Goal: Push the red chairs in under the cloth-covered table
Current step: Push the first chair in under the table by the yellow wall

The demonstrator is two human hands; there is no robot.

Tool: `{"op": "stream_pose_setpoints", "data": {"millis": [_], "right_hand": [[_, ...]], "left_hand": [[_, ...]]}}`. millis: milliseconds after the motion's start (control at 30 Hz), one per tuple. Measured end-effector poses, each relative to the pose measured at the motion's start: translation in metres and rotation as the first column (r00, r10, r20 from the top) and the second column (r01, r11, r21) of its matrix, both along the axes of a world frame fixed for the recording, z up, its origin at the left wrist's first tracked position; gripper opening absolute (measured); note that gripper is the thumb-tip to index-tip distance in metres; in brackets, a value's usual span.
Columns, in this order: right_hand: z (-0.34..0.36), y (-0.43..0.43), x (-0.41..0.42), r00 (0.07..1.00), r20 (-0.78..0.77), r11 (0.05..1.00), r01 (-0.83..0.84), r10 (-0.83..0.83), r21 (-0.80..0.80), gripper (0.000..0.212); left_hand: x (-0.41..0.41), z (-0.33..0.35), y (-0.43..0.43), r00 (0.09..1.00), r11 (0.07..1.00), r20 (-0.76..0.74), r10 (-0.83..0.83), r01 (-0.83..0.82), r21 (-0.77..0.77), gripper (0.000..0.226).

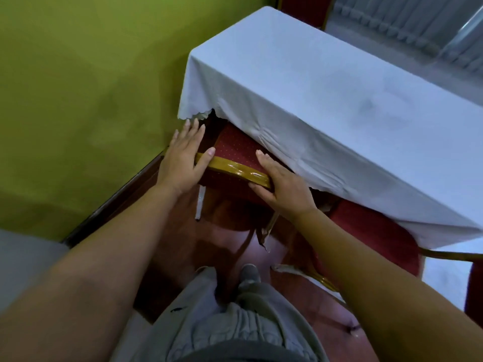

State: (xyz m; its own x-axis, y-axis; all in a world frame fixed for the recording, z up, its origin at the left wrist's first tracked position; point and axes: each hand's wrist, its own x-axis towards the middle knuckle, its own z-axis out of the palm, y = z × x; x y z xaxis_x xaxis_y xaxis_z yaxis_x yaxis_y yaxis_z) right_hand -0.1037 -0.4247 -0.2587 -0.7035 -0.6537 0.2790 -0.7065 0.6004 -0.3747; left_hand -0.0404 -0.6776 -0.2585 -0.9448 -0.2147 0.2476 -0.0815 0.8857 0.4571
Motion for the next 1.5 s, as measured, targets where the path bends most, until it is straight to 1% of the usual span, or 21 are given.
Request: {"op": "stream_pose_setpoints", "data": {"millis": [167,233,333,400,433,533,633,833,1067,1167,1333,1500], "right_hand": [[-0.002,-0.011,0.028,0.995,-0.048,0.996,0.087,-0.088,-0.02,0.073],[-0.003,-0.012,0.031,0.99,-0.066,0.993,0.121,-0.121,-0.009,0.076],[-0.003,-0.017,0.032,0.979,-0.137,0.987,0.157,-0.153,0.016,0.08],[-0.002,-0.018,0.033,0.977,-0.123,0.981,0.185,-0.177,0.058,0.083],[-0.002,-0.018,0.031,0.976,-0.11,0.978,0.197,-0.189,0.064,0.085],[-0.002,-0.023,0.025,0.974,-0.138,0.978,0.192,-0.181,0.078,0.087],[-0.003,-0.032,0.015,0.971,-0.117,0.972,0.217,-0.206,0.088,0.086],[-0.005,-0.045,-0.013,0.966,-0.136,0.972,0.228,-0.218,0.063,0.084],[-0.005,-0.068,-0.05,0.945,-0.168,0.952,0.296,-0.28,0.078,0.083],[-0.002,-0.074,-0.065,0.951,-0.131,0.95,0.295,-0.281,0.106,0.085],[0.001,-0.081,-0.082,0.954,-0.108,0.945,0.292,-0.278,0.144,0.088],[0.001,-0.086,-0.097,0.952,-0.102,0.943,0.3,-0.287,0.143,0.088]], "left_hand": [[0.008,-0.001,-0.012,0.998,0.998,-0.016,-0.06,0.06,-0.011,0.071],[0.009,-0.003,-0.013,0.998,0.998,-0.007,-0.06,0.06,-0.009,0.071],[0.005,-0.003,-0.013,1.0,1.0,-0.002,-0.026,0.026,-0.013,0.068],[0.006,-0.001,-0.013,1.0,1.0,0.019,-0.019,0.018,0.012,0.064],[0.003,-0.002,-0.014,1.0,1.0,0.007,-0.012,0.012,0.013,0.062],[-0.005,-0.002,-0.018,1.0,0.999,-0.005,-0.021,0.021,0.026,0.057],[-0.016,-0.003,-0.028,0.999,1.0,0.034,-0.011,0.011,0.026,0.054],[-0.049,-0.005,-0.045,0.997,0.999,0.068,-0.031,0.03,0.015,0.057],[-0.095,-0.004,-0.066,0.996,0.999,0.077,-0.046,0.045,0.025,0.063],[-0.11,-0.003,-0.073,0.996,0.998,0.07,-0.055,0.053,0.036,0.063],[-0.129,-0.004,-0.079,0.994,0.997,0.075,-0.076,0.075,0.027,0.057],[-0.146,-0.004,-0.085,0.994,0.996,0.074,-0.084,0.082,0.03,0.056]]}}
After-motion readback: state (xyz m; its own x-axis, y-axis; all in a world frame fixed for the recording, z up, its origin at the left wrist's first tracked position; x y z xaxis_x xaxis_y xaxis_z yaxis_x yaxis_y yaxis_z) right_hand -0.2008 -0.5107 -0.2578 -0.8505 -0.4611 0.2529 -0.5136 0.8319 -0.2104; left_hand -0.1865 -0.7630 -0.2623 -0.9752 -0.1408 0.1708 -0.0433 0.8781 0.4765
